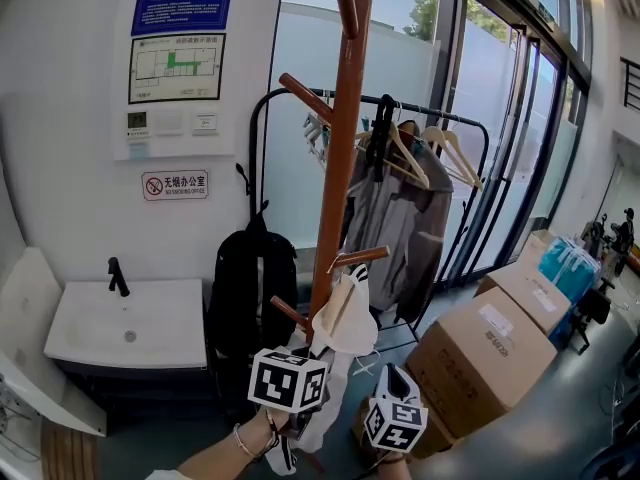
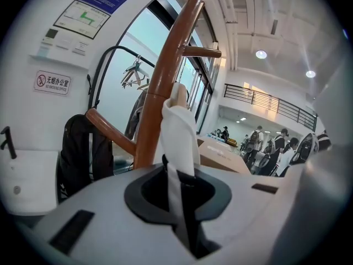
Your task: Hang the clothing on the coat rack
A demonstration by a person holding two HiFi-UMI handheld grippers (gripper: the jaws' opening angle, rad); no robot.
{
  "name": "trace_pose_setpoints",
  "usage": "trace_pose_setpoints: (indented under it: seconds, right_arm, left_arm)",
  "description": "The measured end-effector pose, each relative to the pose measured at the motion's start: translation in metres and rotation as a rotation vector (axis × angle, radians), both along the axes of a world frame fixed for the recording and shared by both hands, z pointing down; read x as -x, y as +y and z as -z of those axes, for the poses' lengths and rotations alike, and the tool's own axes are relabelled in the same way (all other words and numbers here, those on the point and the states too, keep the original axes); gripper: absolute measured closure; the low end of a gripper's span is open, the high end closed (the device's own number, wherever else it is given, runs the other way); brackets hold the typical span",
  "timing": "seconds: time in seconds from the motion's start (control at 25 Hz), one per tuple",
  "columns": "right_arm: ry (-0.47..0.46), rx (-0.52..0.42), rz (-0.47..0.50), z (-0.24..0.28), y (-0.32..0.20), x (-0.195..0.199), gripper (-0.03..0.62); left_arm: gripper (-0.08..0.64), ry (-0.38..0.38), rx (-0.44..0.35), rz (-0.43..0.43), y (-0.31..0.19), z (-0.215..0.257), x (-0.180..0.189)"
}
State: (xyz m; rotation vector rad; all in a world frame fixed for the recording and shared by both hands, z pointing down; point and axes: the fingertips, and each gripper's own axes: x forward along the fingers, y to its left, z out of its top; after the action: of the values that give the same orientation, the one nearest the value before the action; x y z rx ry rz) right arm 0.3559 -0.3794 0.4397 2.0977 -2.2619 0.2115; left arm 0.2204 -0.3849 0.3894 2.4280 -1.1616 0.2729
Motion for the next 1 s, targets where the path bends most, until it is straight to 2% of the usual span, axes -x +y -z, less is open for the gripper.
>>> trace_pose_setpoints:
  seconds: [0.36, 0.6, 1.0]
  right_arm:
    - [0.013, 0.0, -0.011, 0.005, 0.0, 0.01, 0.571]
    - [0.016, -0.009, -0.029, 0.01, 0.001, 0.014, 0.571]
    - [0.022, -0.017, -0.055, 0.016, 0.01, 0.021, 0.571]
  left_arm:
    - [0.509, -0.104, -0.073, -0.07, 0.002, -0.004, 0.006]
    - [0.44, -0.087, -0.089, -0.11, 0.006, -0.002, 0.006]
    - [0.426, -0.084, -0.134, -0.162, 0.016, 0.003, 0.005]
